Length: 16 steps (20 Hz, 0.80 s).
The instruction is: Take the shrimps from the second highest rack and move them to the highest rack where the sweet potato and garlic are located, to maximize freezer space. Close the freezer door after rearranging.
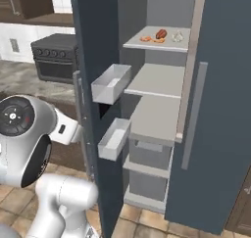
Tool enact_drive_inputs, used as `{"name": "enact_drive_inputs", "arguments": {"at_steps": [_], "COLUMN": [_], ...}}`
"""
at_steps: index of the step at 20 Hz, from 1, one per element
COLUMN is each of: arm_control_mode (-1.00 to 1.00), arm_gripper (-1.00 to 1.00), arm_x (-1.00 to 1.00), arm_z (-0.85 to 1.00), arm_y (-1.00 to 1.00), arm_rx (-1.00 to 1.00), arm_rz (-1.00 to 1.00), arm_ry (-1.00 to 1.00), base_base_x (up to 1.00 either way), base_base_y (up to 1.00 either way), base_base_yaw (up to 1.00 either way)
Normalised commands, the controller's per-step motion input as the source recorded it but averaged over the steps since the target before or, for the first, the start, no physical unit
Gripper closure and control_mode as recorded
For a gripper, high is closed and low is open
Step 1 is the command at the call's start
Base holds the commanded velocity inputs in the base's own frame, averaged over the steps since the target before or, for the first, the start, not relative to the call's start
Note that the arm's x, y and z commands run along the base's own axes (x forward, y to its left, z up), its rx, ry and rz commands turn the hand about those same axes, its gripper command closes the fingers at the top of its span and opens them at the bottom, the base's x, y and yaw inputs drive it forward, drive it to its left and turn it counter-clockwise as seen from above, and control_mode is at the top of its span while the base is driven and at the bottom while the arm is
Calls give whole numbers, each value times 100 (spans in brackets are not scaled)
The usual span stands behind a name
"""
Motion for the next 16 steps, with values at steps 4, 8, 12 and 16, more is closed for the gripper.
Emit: {"name": "enact_drive_inputs", "arguments": {"at_steps": [4,8,12,16], "arm_control_mode": [100,100,100,100], "arm_gripper": [-100,-100,-100,-100], "arm_x": [0,0,0,0], "arm_z": [0,0,0,0], "arm_y": [0,0,0,0], "arm_rx": [0,0,0,0], "arm_rz": [0,0,0,0], "arm_ry": [0,0,0,0], "base_base_x": [17,25,37,56], "base_base_y": [95,93,92,89], "base_base_yaw": [-55,-54,-57,-52]}}
